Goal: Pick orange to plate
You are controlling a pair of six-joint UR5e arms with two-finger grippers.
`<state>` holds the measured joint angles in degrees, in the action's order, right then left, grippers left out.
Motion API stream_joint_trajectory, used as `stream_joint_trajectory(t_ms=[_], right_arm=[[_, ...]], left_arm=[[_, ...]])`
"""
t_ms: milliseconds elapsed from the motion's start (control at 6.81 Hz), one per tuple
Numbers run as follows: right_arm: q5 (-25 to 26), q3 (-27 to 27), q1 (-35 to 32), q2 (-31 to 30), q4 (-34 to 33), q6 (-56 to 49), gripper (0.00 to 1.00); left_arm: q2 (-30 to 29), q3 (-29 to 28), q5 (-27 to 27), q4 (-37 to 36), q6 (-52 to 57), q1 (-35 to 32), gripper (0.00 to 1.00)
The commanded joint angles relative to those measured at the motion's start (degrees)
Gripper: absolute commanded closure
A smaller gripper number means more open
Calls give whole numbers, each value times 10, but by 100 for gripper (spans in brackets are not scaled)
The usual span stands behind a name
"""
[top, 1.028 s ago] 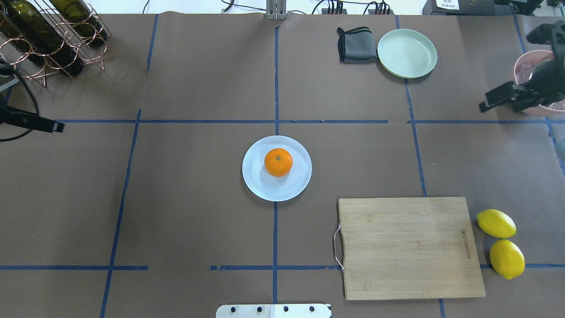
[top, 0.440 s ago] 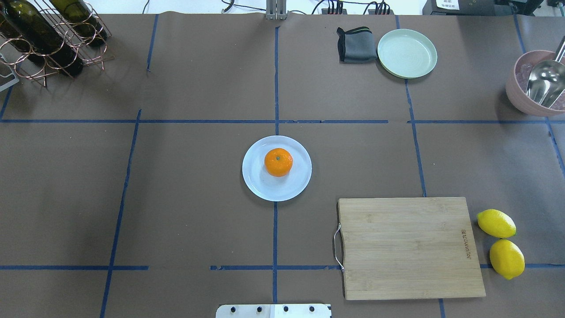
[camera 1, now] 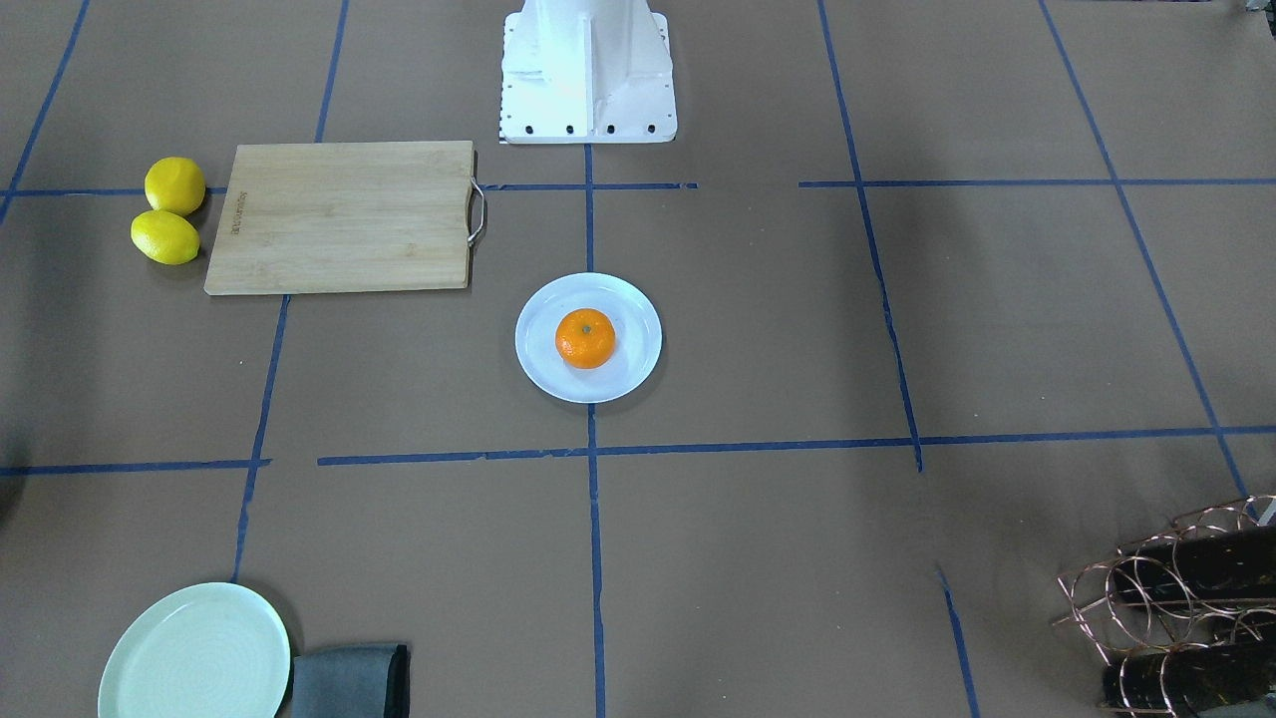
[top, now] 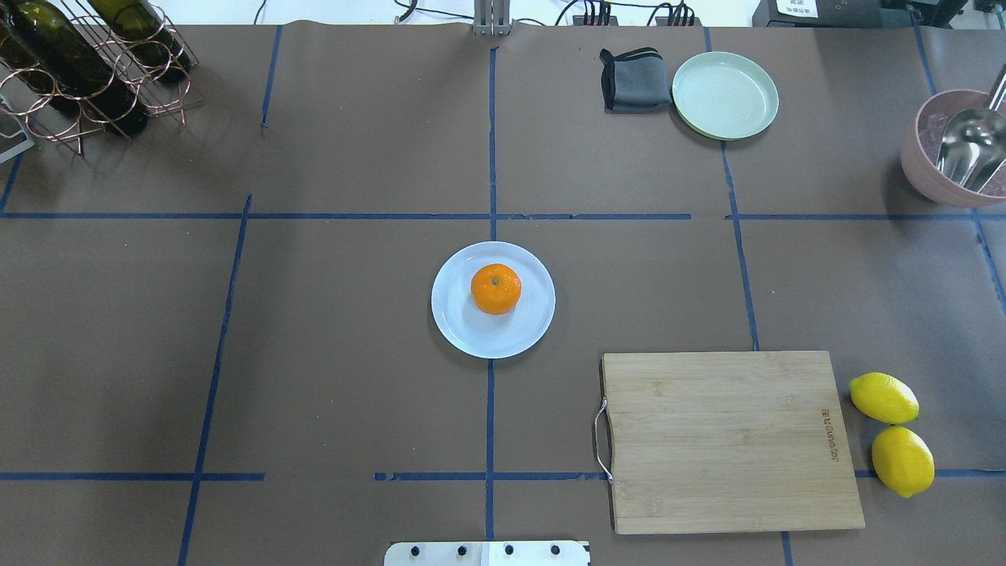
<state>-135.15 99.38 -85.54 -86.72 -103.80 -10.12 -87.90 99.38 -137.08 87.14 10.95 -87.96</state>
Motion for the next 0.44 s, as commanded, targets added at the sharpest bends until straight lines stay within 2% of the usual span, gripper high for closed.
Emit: stream_joint_trajectory(t_ms=[0,294], right_arm=[[1,-2,-1,-1,-1,3,0],[4,-8,-1,-9,1,6,0]], left_arm=[[1,7,1,-49,1,0,0],[5,9,-2,-44,7,0,0]])
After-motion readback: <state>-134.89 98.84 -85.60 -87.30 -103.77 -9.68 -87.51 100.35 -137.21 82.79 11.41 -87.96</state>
